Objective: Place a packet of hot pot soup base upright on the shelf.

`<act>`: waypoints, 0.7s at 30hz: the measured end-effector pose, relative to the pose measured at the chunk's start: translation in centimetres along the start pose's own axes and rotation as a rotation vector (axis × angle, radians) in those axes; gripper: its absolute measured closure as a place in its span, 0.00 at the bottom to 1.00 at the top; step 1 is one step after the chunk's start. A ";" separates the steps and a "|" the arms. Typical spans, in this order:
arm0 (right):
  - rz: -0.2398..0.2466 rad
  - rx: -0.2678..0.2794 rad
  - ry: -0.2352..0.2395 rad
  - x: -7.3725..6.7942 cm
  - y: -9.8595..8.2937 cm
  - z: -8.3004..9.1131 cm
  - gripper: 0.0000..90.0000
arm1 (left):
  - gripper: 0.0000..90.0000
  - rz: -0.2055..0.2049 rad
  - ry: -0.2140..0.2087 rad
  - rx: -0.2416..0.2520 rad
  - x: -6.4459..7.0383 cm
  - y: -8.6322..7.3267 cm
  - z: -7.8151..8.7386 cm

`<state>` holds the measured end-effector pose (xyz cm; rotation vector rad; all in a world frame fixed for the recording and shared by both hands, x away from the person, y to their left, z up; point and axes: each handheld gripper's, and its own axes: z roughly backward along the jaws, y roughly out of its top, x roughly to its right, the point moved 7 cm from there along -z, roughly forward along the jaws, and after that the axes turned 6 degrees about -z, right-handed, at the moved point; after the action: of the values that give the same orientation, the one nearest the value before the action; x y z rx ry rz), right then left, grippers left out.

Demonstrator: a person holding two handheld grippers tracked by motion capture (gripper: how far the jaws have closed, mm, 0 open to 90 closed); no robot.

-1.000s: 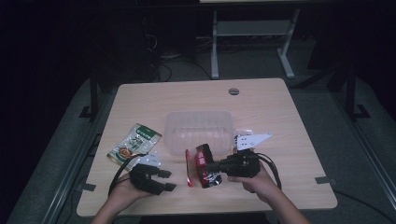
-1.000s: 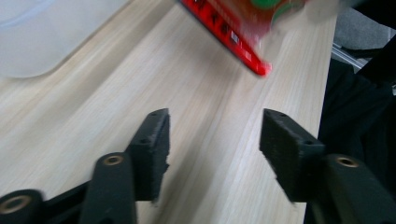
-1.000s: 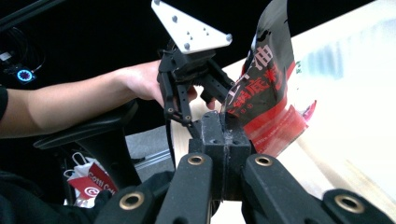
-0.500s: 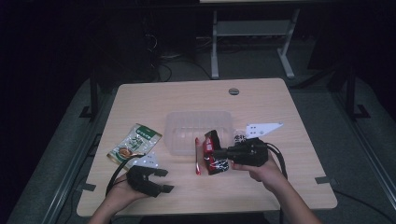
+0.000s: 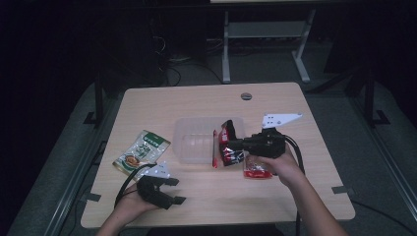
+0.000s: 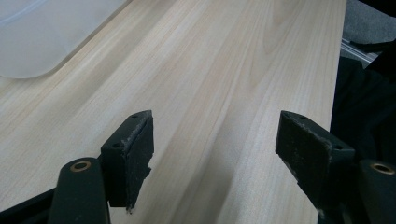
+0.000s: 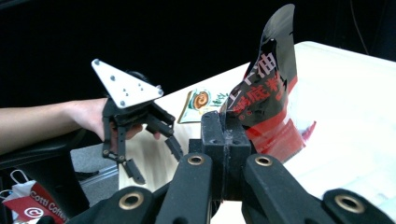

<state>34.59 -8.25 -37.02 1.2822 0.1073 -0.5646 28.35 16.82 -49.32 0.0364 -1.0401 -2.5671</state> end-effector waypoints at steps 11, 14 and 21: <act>-0.013 0.024 -0.040 2.0 1.5 0.6 1.00 | 0.30 -0.019 0.004 0.004 0.0 0.2 -0.1; -0.021 0.028 -0.055 2.6 1.7 0.8 1.00 | 0.30 -0.022 0.008 0.002 0.0 0.2 -0.2; -0.035 0.041 -0.089 3.7 1.5 1.8 1.00 | 0.30 -0.017 0.010 0.011 -0.1 0.2 -0.1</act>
<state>38.02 -10.89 -36.56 1.2955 0.0445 -0.6557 28.55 16.69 -49.23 0.0606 -1.0543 -2.5736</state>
